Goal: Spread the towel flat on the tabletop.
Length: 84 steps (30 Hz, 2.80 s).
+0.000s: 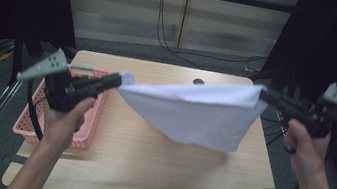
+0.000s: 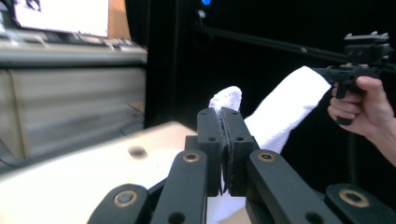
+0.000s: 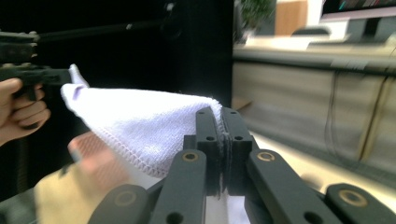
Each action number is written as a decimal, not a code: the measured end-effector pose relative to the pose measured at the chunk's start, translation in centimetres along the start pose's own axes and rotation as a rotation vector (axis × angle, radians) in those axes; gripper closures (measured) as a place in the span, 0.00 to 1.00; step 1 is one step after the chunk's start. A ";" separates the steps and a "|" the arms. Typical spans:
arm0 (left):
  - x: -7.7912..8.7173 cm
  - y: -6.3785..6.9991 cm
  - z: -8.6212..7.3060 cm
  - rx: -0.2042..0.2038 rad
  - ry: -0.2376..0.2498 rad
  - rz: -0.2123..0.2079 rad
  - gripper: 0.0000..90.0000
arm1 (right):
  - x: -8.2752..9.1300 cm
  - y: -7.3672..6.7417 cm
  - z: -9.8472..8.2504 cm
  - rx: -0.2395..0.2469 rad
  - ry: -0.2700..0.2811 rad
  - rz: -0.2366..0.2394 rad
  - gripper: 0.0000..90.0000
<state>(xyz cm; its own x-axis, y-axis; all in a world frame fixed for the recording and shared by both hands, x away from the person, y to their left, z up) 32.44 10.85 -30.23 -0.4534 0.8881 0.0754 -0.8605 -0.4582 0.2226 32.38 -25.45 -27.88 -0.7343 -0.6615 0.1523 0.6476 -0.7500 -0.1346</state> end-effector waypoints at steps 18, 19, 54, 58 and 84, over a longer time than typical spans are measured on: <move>5.3 3.4 -19.0 0.218 -0.251 -0.032 0.77 | 6.6 -7.2 -20.5 -0.146 -0.278 0.125 0.69; 5.0 3.0 -19.1 0.195 -0.264 -0.020 0.77 | 6.2 -6.7 -20.7 -0.146 -0.289 0.116 0.69; 2.2 -1.3 -24.0 0.268 -0.540 0.053 0.99 | -3.0 -0.8 -29.4 -0.009 -0.666 0.032 0.98; 4.4 -0.5 -23.5 0.269 -0.503 0.042 0.98 | -1.8 -2.5 -29.7 -0.001 -0.709 0.090 0.98; -8.8 -4.2 -25.7 0.050 -0.660 -0.030 0.68 | -2.6 1.5 -25.0 -0.073 -0.496 -0.053 0.54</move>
<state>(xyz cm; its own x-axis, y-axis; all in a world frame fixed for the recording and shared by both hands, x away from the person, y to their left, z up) 34.10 4.01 -56.85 -0.1779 0.7433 0.6448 -0.8517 -0.4445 0.2775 30.17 -24.88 -52.93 -0.5692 -0.5564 0.6053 0.5833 -0.7921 -0.1795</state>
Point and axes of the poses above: each handheld gripper's, and its own axes: x roughly backward along the jaws, z roughly out of its top, y roughly to its right, the point moved 10 cm from there along -x, roughly forward along the jaws, and after that the axes turned 4 degrees about -z, right-handed, at the moved point
